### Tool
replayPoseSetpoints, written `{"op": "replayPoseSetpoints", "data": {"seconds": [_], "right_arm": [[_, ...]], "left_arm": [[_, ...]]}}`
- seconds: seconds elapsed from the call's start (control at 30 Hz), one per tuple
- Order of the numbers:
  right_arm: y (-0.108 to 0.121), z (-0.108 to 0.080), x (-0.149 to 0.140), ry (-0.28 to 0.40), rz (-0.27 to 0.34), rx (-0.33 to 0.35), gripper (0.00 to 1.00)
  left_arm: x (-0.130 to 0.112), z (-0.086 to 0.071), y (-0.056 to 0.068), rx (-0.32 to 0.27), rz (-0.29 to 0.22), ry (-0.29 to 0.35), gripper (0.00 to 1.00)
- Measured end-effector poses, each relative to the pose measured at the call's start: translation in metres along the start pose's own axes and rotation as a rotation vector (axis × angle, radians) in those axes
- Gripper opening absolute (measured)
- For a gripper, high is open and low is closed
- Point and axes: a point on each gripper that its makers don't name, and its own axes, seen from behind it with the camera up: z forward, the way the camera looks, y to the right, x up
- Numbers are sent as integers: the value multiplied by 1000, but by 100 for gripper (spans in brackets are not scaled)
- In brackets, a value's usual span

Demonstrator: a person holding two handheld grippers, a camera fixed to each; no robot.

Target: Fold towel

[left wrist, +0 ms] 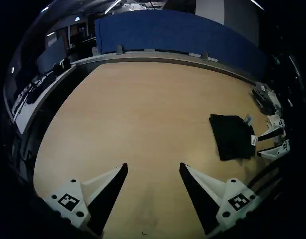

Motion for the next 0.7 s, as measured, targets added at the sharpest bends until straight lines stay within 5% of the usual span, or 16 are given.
{"op": "replayPoseSetpoints", "data": {"seconds": [0.7], "right_arm": [[-2,8,-27,-48,31,8,74]], "left_arm": [[-2,4,2,-2,4,-3,97]]}}
